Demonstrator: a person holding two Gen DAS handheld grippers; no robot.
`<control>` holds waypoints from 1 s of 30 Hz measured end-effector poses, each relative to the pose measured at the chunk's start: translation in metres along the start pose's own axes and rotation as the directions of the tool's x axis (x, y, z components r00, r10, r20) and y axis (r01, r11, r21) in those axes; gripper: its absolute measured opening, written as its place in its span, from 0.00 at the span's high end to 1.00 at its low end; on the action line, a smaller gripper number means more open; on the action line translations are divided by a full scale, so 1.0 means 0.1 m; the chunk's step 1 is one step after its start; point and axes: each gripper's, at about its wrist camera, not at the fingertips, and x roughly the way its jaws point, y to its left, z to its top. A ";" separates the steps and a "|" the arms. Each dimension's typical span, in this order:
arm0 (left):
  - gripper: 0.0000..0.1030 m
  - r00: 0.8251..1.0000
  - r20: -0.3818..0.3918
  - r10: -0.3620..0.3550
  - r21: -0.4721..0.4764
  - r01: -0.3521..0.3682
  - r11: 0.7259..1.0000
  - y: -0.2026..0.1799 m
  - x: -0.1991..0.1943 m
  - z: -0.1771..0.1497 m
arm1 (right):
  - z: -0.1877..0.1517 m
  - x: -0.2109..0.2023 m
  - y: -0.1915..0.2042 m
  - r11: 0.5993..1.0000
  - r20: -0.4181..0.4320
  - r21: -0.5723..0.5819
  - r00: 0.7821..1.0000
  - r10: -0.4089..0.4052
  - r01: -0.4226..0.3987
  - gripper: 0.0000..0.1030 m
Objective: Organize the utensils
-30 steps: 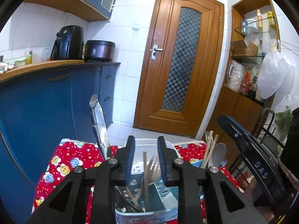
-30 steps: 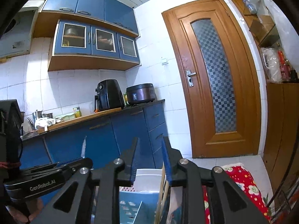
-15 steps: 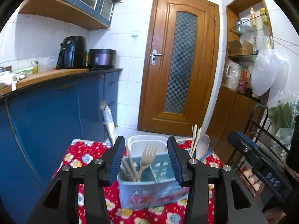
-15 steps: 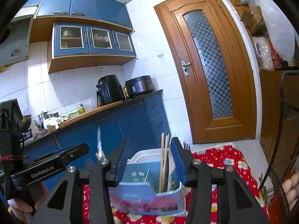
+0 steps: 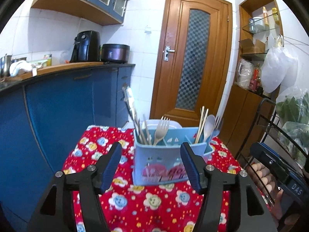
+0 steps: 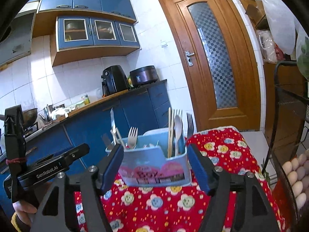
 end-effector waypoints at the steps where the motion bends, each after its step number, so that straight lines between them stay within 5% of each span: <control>1: 0.37 1.000 -0.002 0.002 -0.001 -0.002 1.000 0.00 -0.01 -0.01 | -0.03 -0.02 0.01 1.000 -0.005 0.000 1.000 -0.002 0.002 0.28; 30: 0.35 0.993 -0.068 0.100 0.018 -0.099 0.995 0.09 -0.10 -0.96 | -0.95 -0.18 0.00 0.992 -0.147 -0.043 0.982 -0.121 0.116 0.22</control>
